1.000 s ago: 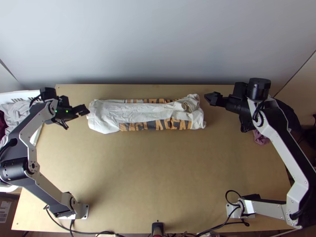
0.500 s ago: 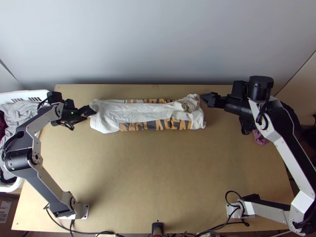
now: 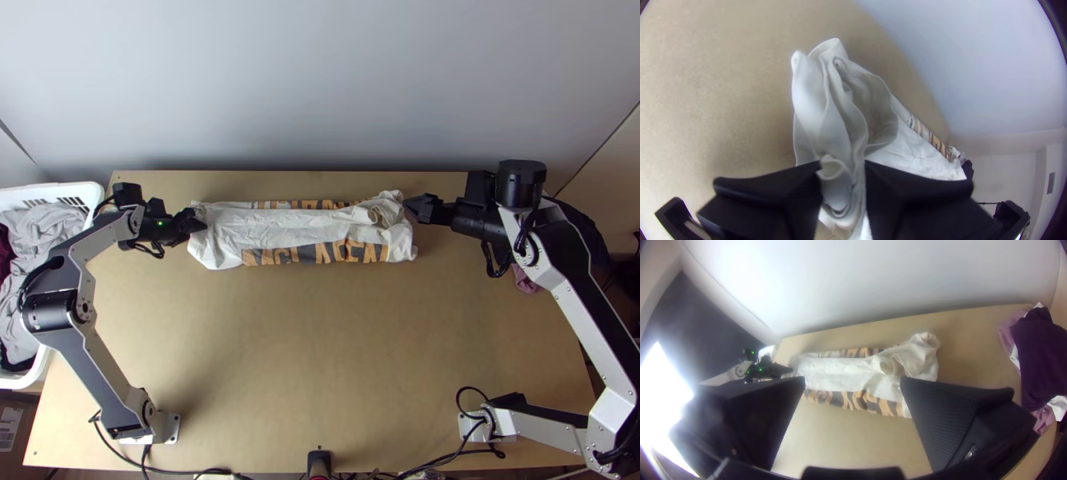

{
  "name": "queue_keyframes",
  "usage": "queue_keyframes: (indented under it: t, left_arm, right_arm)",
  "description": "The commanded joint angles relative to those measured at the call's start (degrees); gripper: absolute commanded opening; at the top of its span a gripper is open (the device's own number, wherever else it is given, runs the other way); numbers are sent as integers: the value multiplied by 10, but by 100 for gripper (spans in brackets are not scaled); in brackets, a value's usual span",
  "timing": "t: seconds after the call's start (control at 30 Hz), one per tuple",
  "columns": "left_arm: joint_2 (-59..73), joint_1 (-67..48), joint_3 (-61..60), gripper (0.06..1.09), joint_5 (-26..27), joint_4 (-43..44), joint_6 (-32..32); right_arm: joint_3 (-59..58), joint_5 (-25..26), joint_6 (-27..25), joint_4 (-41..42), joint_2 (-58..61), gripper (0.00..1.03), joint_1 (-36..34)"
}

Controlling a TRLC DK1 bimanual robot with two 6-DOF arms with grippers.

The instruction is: Fold the t-shirt

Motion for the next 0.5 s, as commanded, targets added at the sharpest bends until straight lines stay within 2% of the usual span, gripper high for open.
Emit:
queue_keyframes:
  t: [0.0, 0.13, 0.47]
  left_arm:
    - [28, 15, 15, 9, 8, -7, -33]
    - [15, 55, -3, 9, 8, -28, -26]
    - [-103, 137, -61, 9, 7, -130, 90]
  right_arm:
    - [-1, 2, 1, 1, -1, 99, -1]
    - [-8, 3, 2, 1, -6, 99, -4]
    - [-40, 3, 5, 15, -16, 99, -2]
